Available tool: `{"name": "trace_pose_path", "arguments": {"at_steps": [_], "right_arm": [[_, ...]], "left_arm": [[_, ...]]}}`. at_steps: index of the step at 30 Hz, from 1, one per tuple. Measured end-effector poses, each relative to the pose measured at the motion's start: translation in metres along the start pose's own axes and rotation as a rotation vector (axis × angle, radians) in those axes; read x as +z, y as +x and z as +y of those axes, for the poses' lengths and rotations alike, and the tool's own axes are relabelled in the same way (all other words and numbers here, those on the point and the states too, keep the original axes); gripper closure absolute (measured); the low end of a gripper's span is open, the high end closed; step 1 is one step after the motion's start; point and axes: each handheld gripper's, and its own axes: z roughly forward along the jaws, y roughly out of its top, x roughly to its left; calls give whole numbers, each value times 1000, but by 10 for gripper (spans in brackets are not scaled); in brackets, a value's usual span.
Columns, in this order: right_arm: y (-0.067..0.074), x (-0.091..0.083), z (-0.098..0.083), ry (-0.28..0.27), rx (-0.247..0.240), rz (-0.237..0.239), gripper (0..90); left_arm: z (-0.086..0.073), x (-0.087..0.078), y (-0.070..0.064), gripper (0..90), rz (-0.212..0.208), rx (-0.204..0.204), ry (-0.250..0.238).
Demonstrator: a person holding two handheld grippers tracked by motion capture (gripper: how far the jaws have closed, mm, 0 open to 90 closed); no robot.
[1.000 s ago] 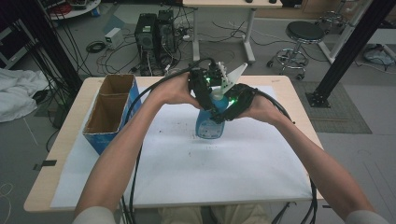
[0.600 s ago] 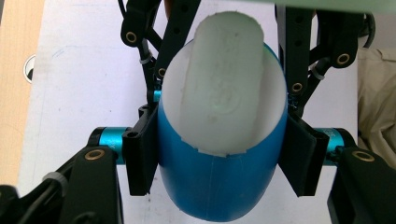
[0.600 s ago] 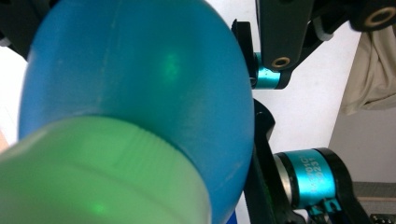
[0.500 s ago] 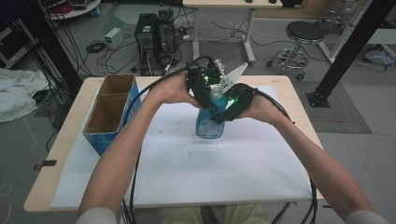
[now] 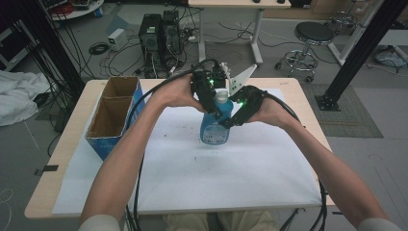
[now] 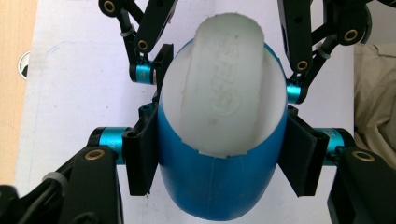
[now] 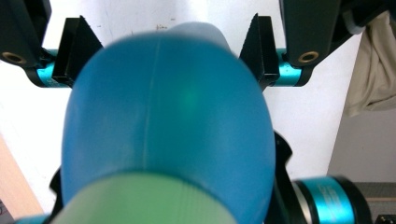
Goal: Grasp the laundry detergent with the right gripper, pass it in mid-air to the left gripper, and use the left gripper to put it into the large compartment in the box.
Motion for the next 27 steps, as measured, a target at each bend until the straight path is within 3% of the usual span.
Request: {"name": "trace_pose_path", "arguments": {"at_steps": [7, 16, 21, 24, 27], "right_arm": [[1, -2, -3, 16, 16, 6, 230], [3, -11, -11, 48, 17, -13, 224], [3, -25, -20, 94, 40, -50, 216], [3, -33, -27, 130, 65, -75, 130], [3, -42, -34, 141, 78, -96, 129]], "left_arm": [[-2, -3, -1, 380, 14, -5, 5], [-7, -13, -2, 380, 27, -25, -2], [-13, -25, -1, 380, 40, -38, 10], [-17, -36, 0, 380, 55, -52, 14], [-21, -50, 1, 380, 76, -68, 19]]}}
